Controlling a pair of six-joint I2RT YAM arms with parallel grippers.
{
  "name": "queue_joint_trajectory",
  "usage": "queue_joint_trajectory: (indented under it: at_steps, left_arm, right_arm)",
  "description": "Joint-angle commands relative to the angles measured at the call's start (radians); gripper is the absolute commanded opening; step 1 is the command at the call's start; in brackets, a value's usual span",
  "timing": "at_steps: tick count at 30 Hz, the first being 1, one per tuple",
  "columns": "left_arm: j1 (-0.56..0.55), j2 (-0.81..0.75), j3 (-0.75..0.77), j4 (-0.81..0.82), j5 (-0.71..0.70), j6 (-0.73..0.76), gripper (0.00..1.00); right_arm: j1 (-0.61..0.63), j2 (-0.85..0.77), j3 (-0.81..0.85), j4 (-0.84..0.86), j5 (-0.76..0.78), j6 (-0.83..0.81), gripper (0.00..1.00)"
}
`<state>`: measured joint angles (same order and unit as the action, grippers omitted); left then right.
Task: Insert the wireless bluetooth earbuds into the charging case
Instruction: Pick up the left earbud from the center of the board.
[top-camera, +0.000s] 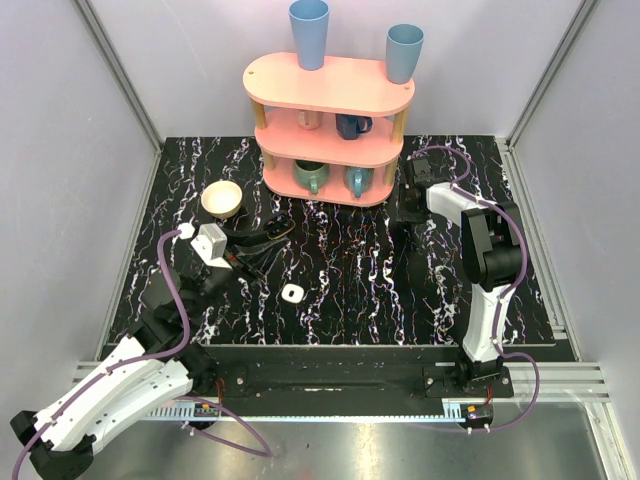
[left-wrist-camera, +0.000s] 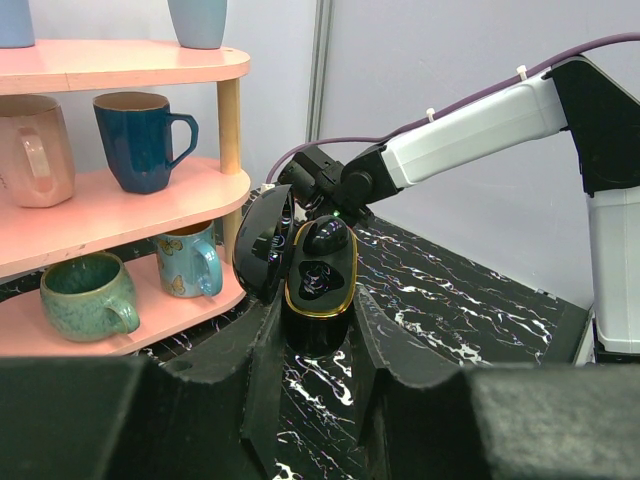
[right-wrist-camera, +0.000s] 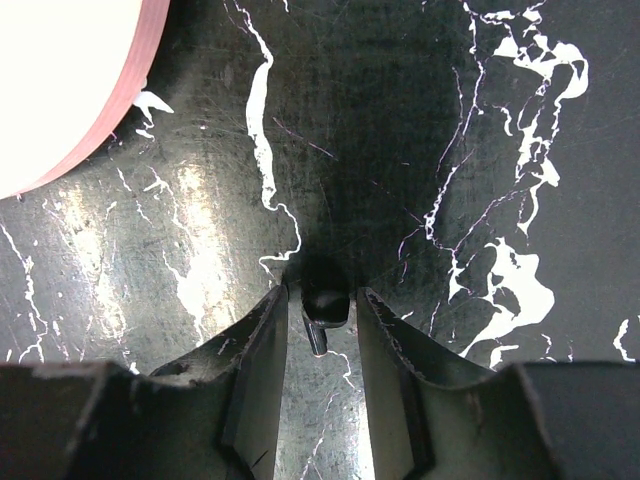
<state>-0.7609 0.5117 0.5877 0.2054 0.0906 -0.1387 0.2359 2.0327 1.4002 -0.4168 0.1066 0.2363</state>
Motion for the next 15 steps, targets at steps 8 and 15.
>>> queue_joint_trajectory:
  at_steps: [8,15]
  left_arm:
    - [0.002,-0.012,0.001,0.057,-0.022,0.001,0.0]
    - [0.002,-0.012,0.001,0.058,-0.026,0.002,0.0]
  right_arm:
    - [0.013,0.035,0.016,-0.025,0.016,0.012,0.36]
    - [0.013,0.035,0.022,-0.028,0.016,0.014,0.32]
